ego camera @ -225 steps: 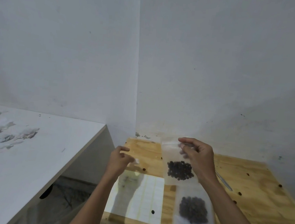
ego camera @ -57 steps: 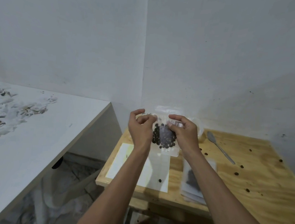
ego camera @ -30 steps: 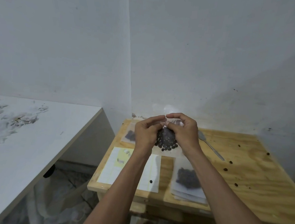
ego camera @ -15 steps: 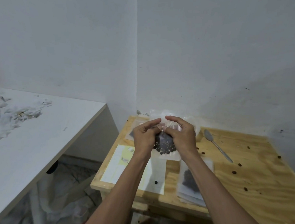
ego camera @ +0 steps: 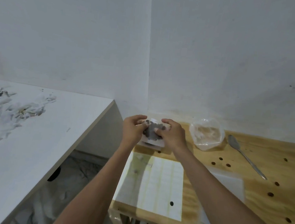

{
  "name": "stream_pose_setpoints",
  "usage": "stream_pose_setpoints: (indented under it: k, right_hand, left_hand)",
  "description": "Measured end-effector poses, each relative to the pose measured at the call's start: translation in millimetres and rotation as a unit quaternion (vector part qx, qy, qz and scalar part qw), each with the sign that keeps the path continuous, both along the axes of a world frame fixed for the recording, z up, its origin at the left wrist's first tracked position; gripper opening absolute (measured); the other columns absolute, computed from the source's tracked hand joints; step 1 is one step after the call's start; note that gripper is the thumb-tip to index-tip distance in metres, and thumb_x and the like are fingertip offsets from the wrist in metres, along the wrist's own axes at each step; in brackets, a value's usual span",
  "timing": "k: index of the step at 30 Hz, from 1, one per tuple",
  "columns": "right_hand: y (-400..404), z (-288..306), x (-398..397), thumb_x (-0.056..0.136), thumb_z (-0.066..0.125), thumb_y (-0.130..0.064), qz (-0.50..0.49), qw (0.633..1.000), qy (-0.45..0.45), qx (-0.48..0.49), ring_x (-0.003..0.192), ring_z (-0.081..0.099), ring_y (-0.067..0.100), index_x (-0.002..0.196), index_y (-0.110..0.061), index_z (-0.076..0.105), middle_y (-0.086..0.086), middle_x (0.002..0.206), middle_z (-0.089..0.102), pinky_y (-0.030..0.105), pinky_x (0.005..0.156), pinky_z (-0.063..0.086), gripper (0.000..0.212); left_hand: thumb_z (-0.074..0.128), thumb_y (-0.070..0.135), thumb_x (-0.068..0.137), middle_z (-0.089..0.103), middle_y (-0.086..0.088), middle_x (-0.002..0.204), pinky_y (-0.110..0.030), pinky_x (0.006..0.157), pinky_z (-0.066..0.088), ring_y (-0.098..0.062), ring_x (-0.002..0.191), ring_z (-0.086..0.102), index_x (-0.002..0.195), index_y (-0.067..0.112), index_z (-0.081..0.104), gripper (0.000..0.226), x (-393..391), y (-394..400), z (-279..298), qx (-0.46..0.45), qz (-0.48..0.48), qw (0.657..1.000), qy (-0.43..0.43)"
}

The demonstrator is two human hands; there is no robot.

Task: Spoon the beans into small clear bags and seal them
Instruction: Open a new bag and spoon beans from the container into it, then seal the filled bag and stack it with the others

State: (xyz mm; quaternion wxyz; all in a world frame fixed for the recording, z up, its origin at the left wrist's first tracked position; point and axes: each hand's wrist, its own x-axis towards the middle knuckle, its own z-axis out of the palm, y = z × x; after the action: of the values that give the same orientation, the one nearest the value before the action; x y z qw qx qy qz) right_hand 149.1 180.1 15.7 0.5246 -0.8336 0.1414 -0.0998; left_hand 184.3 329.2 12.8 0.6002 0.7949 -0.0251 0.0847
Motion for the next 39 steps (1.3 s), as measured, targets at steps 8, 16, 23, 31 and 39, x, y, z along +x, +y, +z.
stream_pose_setpoints:
  k: [8, 16, 23, 31, 39]
  right_hand:
    - [-4, -29, 17, 0.091, 0.061, -0.061, 0.067, 0.952, 0.131, -0.267, 0.119, 0.062, 0.027, 0.138, -0.04, 0.059, 0.001, 0.131, 0.067, 0.035, 0.082, 0.049, 0.051]
    - [-17, -16, 5, 0.093, 0.061, -0.057, 0.039, 0.969, 0.081, -0.229, 0.122, 0.061, 0.024, 0.14, -0.041, 0.058, 0.0, 0.139, 0.061, 0.036, 0.092, 0.054, 0.05]
    - [-70, 28, -61, 0.093, 0.068, -0.039, -0.062, 0.978, 0.045, -0.193, 0.093, 0.069, 0.024, 0.108, -0.029, 0.073, 0.001, 0.106, 0.072, 0.033, 0.077, 0.056, 0.019]
    - [-132, 34, -166, 0.086, 0.071, -0.027, -0.14, 0.951, 0.137, -0.238, 0.089, 0.065, 0.025, 0.126, -0.021, 0.065, 0.004, 0.105, 0.071, 0.026, 0.055, 0.041, 0.041]
    - [-127, 12, -216, 0.078, 0.086, -0.036, -0.121, 0.94, 0.238, -0.214, 0.079, 0.056, 0.024, 0.096, -0.01, 0.059, 0.006, 0.093, 0.06, 0.028, 0.055, 0.04, 0.042]
  left_hand:
    - [0.062, -0.005, 0.088, 0.078, -0.01, 0.104, -0.032, 0.089, 0.057, -0.022, 0.095, 0.07, 0.099, 0.006, 0.081, 0.024, 17, -6, -37, 0.196, -0.009, 0.98, -0.013]
    - [0.067, 0.008, 0.088, 0.076, -0.008, 0.113, -0.036, 0.099, 0.049, -0.027, 0.11, 0.065, 0.105, 0.012, 0.079, 0.021, 5, -14, -29, 0.244, 0.008, 0.967, -0.076]
    - [0.069, 0.02, 0.092, 0.074, -0.004, 0.094, -0.032, 0.078, 0.053, -0.015, 0.081, 0.064, 0.105, 0.02, 0.079, 0.017, -59, -62, -11, 0.241, -0.103, 0.961, -0.091]
    - [0.075, 0.044, 0.089, 0.074, -0.005, 0.104, -0.034, 0.083, 0.055, -0.019, 0.092, 0.067, 0.116, 0.021, 0.073, 0.036, -147, -117, -1, 0.304, -0.232, 0.924, 0.009]
    - [0.085, 0.034, 0.082, 0.07, -0.005, 0.09, -0.015, 0.048, 0.038, -0.004, 0.061, 0.061, 0.105, 0.017, 0.07, 0.032, -193, -133, -7, 0.277, -0.187, 0.941, 0.055]
